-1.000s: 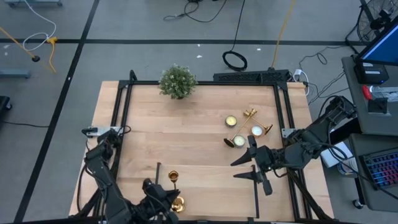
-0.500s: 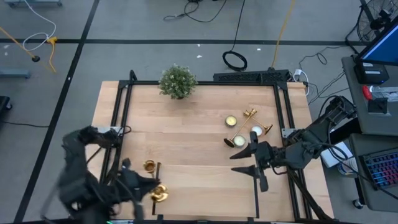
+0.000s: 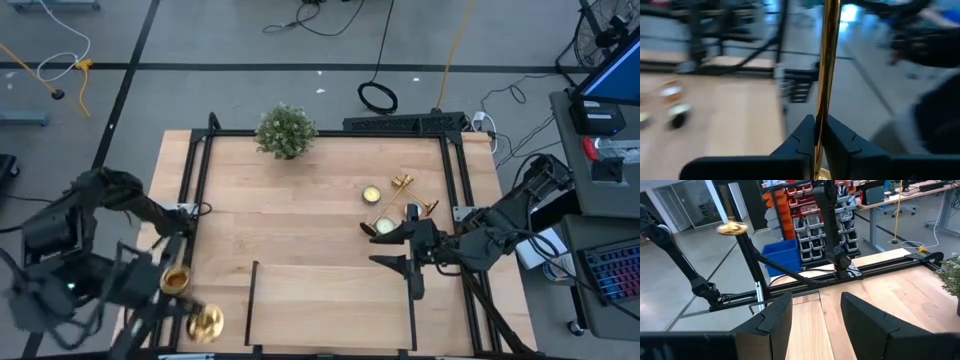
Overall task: Pick & Place candle stick holders
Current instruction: Put the left gold candle holder on the shelf
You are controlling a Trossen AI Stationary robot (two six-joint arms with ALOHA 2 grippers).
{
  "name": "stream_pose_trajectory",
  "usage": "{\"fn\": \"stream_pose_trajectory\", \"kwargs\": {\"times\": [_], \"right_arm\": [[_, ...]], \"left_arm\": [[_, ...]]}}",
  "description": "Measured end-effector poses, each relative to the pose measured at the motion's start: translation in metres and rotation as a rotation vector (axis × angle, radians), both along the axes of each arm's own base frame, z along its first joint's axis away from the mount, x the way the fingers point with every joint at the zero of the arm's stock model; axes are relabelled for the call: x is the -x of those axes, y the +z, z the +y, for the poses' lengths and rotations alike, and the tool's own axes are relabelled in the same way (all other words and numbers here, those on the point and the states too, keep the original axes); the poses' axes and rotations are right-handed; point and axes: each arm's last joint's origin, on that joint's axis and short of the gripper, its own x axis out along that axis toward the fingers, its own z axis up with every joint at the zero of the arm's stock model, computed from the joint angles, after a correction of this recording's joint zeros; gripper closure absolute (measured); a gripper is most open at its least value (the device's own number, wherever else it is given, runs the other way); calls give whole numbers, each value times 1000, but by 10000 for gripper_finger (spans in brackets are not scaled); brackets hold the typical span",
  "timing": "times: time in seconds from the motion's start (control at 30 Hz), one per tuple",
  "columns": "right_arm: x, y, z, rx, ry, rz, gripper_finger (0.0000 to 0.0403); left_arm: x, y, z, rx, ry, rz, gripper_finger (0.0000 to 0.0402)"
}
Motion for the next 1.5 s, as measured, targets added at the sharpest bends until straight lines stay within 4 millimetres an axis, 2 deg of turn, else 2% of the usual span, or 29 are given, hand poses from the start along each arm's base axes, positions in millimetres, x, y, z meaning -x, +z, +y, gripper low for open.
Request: {"fn": "stream_pose_trajectory", "kwargs": {"times": [0.13,0.33,0.6,0.77,0.9,1.03,1.13,1.3,1.5], "right_arm": [[0,0,0,3,-2,0,238],[0,0,0,24,0,0,238],[-2,0,-3,25,-8,1,238],[-2,0,-2,26,-6,1,238],[-2,0,-2,25,-6,1,238],[-2,0,-2,23,-6,2,238],[-1,0,-2,23,-6,1,239],[-2,0,-3,26,-7,1,238],[-4,0,-6,30,-21,2,238]], "left_arm": [[-2,7,-11,33,-74,-70,387],[-3,14,-13,-20,-107,-162,387],[-32,26,-5,-62,-189,-321,387],[-47,23,1,-131,-157,-359,387],[-62,16,11,-78,-188,-344,387],[-74,-5,9,45,-198,-283,387],[-70,-20,-2,103,-188,-273,387],[-56,-29,-16,175,-139,-354,387],[-54,-52,-27,183,-170,-372,387]]}}
